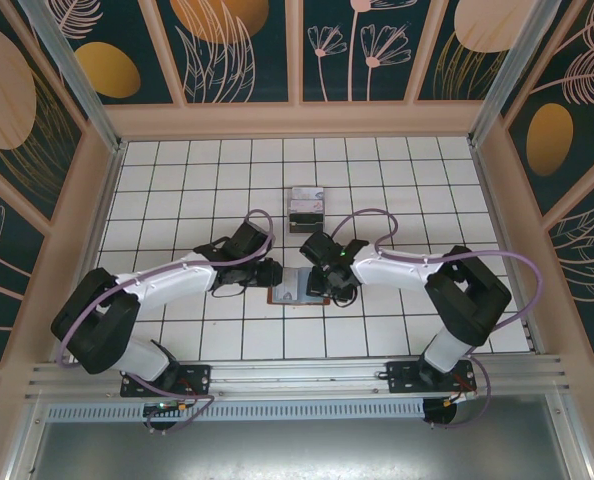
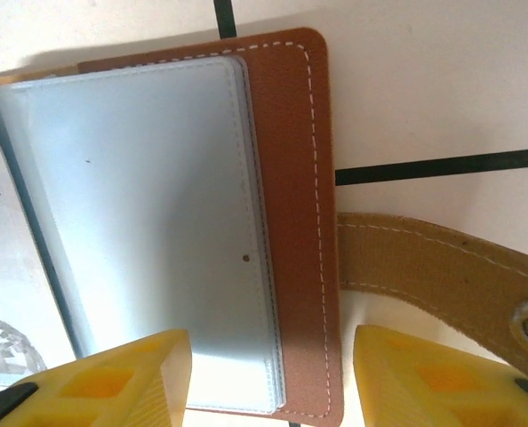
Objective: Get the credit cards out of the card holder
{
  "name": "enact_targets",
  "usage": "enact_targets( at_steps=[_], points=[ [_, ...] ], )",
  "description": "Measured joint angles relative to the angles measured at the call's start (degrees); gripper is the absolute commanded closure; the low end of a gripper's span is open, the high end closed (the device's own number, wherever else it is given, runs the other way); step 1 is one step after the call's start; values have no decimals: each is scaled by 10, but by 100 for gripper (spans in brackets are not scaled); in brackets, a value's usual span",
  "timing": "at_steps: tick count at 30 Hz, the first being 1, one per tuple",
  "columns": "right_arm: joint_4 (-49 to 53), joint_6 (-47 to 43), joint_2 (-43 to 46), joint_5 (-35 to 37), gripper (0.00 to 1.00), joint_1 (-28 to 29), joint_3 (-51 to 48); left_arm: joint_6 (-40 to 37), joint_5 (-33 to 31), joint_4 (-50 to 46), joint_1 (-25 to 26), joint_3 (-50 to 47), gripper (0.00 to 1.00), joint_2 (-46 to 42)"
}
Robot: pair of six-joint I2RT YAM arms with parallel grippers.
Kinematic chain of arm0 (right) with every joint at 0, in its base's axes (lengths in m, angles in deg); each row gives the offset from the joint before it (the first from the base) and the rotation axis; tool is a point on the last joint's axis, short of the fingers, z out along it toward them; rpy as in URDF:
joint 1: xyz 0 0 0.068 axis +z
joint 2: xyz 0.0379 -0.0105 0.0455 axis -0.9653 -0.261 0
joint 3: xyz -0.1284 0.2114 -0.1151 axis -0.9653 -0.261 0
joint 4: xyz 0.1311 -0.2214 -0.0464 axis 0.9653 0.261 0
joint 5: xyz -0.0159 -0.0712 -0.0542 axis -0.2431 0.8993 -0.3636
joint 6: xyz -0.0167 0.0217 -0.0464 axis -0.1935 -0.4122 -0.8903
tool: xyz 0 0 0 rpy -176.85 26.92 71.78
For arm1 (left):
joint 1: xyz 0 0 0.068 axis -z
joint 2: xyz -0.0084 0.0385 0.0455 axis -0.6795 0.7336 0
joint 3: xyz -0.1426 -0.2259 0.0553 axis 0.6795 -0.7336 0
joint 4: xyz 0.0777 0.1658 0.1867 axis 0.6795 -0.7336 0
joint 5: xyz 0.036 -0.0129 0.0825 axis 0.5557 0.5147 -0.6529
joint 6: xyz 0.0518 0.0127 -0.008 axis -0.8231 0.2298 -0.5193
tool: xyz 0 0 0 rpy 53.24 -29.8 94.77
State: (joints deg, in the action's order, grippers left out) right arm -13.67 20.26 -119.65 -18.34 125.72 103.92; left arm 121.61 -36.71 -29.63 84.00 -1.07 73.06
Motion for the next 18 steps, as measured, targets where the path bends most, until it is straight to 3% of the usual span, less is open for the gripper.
enact_targets(
  at_steps=[18],
  points=[
    [23,-12,24,42,51,0,61,-2,-15,1,5,0,71,37]
  ],
)
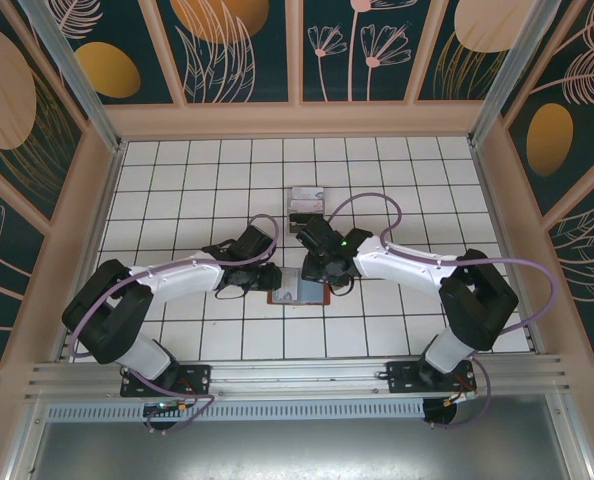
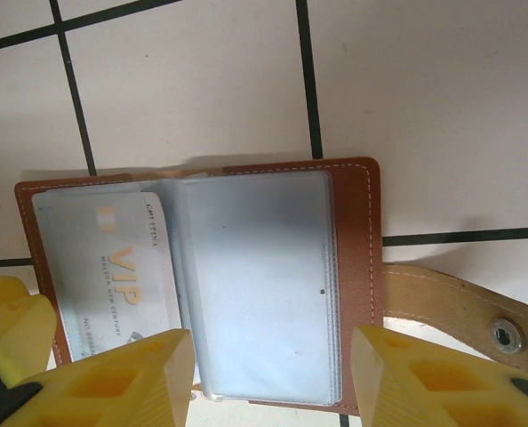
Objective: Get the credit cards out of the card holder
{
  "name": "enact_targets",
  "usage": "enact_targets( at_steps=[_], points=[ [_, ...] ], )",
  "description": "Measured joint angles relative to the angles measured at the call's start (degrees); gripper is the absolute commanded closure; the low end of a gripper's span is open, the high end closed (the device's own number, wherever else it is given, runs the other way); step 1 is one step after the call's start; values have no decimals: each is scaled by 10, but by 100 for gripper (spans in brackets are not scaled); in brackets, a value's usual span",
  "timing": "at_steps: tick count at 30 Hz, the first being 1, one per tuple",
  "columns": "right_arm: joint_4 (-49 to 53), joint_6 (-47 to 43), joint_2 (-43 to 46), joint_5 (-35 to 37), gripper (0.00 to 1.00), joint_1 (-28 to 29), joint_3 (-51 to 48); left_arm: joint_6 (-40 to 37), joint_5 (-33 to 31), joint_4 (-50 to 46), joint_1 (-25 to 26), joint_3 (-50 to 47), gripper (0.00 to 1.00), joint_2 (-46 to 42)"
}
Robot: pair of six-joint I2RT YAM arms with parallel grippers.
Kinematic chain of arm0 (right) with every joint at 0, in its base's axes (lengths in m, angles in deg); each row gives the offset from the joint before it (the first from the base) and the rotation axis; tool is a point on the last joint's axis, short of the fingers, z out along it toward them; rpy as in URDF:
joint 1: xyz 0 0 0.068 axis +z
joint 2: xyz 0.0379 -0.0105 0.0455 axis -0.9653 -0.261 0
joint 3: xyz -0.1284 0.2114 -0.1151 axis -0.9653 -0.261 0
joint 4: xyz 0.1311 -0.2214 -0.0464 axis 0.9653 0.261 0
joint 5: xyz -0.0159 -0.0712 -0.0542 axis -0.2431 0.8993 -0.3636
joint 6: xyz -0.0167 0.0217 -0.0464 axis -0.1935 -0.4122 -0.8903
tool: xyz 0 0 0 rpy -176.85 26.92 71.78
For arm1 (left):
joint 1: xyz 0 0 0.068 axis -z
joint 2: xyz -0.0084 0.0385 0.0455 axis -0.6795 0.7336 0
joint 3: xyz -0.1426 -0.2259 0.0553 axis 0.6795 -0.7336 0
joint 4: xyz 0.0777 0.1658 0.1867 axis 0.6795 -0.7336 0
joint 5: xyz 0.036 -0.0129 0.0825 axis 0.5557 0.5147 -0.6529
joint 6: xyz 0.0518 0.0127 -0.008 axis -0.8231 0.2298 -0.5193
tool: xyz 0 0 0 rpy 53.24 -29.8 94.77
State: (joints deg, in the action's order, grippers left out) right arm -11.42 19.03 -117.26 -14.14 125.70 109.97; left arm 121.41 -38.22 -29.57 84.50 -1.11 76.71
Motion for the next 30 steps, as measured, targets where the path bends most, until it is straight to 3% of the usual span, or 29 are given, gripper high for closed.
enact_targets(
  at_steps=[11,16,30],
  points=[
    [-78,0,-22,-64,57,0,6,0,0,6,3,-9,68,11],
    [-108,0,-55,-93,59,0,9,-3,0,8,3,-14,75,13],
    [-152,-1,-101,-140,62,-1,9,-5,0,13,3,-22,76,13]
  ],
)
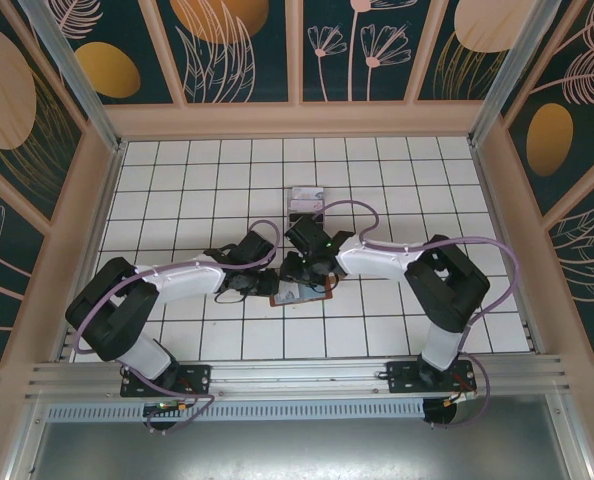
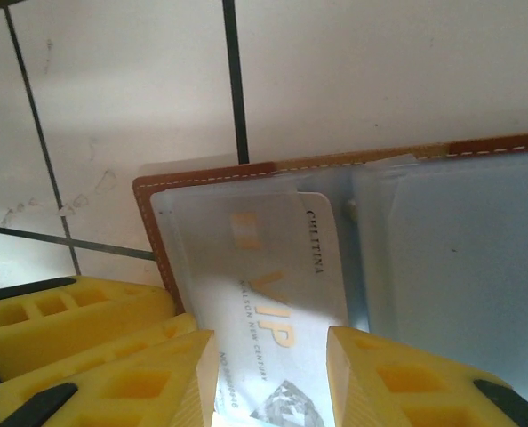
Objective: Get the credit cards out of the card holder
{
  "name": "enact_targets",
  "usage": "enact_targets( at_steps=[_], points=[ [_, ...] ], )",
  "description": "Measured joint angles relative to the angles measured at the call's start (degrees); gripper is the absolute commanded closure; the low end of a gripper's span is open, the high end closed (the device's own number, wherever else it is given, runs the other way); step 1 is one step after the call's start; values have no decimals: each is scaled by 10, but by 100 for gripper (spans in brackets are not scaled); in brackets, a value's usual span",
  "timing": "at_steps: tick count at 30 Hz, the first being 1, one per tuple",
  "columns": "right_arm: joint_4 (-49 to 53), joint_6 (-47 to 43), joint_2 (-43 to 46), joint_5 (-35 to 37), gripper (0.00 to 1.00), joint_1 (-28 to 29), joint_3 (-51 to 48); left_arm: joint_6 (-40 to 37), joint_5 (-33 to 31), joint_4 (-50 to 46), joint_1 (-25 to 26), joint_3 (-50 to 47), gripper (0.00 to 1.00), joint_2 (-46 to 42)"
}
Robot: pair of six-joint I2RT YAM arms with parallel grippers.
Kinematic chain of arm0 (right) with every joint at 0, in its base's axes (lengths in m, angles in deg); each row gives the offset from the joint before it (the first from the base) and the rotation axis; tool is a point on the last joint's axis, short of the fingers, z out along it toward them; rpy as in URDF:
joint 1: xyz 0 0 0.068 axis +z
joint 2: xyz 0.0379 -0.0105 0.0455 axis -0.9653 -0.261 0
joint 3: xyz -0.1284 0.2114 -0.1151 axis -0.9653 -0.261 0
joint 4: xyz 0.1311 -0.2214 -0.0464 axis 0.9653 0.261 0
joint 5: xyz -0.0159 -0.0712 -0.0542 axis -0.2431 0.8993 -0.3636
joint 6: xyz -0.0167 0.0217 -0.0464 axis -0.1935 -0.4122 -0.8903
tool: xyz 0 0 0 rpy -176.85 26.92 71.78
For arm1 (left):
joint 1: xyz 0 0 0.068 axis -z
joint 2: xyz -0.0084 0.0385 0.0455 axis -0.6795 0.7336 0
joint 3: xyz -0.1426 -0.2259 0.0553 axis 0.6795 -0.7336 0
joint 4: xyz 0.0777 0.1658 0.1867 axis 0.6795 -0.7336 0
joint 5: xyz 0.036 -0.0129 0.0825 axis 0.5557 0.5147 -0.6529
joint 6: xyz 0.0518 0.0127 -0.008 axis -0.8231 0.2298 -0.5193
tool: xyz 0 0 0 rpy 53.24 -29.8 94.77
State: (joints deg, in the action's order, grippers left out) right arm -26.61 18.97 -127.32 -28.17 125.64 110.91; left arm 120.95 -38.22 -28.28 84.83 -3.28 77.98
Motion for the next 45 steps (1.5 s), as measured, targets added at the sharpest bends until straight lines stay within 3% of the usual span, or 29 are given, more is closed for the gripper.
enact_targets(
  at_steps=[30,45],
  points=[
    [40,-16,-14,35,65,0,24,0,-13,-4,0,0,77,-7],
    [37,-17,-7,34,66,-1,21,6,-20,-5,0,4,68,-30]
  ],
)
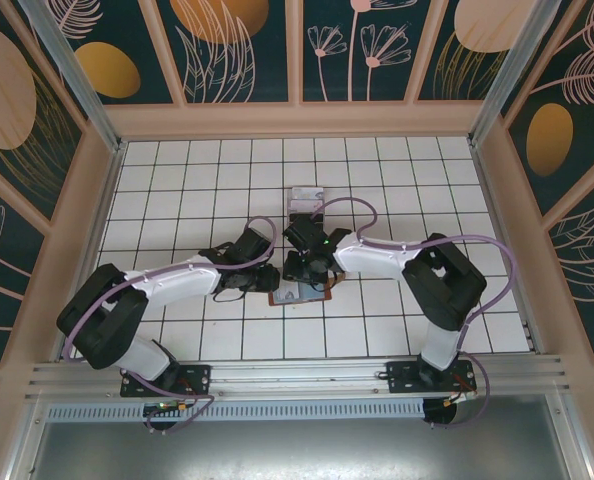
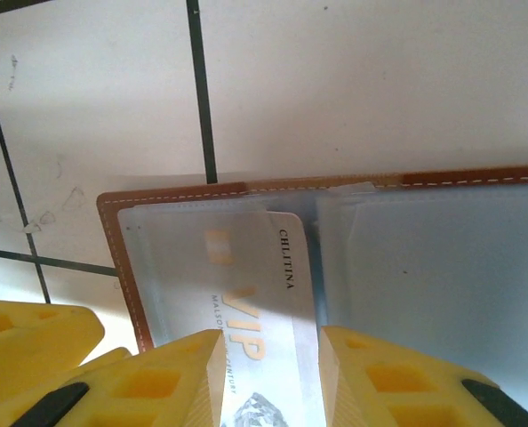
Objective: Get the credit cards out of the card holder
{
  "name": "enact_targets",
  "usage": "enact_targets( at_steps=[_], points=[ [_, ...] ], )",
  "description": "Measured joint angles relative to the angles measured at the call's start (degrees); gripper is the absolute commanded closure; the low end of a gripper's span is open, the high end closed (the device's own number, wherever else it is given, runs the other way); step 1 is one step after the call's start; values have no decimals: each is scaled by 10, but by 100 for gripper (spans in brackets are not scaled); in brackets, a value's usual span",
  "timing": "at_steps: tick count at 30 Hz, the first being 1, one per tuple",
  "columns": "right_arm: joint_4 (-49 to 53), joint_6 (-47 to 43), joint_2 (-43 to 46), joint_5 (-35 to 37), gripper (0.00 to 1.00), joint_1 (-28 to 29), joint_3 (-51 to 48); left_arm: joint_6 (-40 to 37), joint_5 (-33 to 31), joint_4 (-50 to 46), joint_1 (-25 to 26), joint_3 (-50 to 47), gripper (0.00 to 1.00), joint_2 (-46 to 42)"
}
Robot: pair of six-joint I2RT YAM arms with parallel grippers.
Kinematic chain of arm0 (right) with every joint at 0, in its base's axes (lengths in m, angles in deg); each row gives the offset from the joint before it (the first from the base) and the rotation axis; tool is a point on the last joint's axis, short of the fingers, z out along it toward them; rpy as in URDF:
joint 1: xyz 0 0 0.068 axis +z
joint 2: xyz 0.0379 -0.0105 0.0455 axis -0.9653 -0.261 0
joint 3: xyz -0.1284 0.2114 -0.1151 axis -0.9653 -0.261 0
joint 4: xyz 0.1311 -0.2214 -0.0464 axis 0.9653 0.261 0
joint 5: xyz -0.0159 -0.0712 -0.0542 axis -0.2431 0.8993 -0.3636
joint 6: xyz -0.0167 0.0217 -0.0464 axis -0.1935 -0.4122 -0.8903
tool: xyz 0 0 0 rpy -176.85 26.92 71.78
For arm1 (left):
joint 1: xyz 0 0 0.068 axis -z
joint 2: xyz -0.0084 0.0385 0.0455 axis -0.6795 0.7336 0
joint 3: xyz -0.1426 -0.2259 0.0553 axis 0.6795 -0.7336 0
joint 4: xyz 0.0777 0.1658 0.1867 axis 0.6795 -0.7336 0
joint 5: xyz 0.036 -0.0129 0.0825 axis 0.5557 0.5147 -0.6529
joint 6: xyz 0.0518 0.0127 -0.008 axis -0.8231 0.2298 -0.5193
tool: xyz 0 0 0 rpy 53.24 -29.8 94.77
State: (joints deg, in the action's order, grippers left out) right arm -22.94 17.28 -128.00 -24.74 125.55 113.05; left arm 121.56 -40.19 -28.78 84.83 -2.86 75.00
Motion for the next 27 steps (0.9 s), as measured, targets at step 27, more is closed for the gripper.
enact_targets(
  at_steps=[27],
  points=[
    [-40,-2,-19,-36,68,-4,-15,0,-11,5,0,0,77,27]
  ],
)
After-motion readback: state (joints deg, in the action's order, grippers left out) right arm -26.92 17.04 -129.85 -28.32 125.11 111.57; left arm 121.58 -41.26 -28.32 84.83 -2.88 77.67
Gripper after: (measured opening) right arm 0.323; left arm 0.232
